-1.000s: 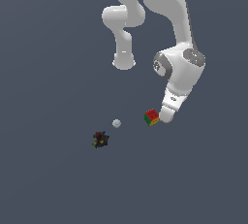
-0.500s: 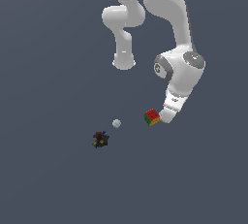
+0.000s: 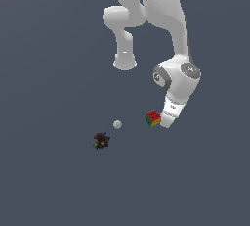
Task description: Pick up a designated object from a clutter of objects.
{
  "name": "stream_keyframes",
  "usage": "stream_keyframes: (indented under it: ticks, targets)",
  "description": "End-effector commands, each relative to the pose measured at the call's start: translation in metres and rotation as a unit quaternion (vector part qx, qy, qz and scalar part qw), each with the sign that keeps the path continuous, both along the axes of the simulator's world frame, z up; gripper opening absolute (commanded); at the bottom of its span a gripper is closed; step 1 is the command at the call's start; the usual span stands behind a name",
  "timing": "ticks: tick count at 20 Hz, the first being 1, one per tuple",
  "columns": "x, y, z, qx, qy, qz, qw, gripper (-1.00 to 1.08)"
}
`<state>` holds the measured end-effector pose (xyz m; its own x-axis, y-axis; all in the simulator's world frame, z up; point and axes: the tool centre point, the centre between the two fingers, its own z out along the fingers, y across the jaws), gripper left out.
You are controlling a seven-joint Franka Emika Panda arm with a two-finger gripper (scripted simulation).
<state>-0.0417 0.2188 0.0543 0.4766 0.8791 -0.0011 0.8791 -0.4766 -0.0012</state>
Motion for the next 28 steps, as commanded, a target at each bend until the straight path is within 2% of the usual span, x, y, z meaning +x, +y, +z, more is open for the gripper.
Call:
stream_keyframes:
  ticks: [1, 3, 4, 18, 28]
  targets:
    - [0.001, 0.0, -0.006, 0.0, -0.001, 0.0, 1.0, 1.0]
    - [0.001, 0.0, -0.007, 0.0, -0.001, 0.0, 1.0, 1.0]
    - [0.001, 0.0, -0.007, 0.0, -0.001, 0.0, 1.0, -1.0]
    - [0.003, -0.004, -0.002, 0.0, -0.002, 0.0, 1.0, -1.0]
    - [0.019, -0.048, 0.038, 0.0, -0.001, 0.0, 1.0, -1.0]
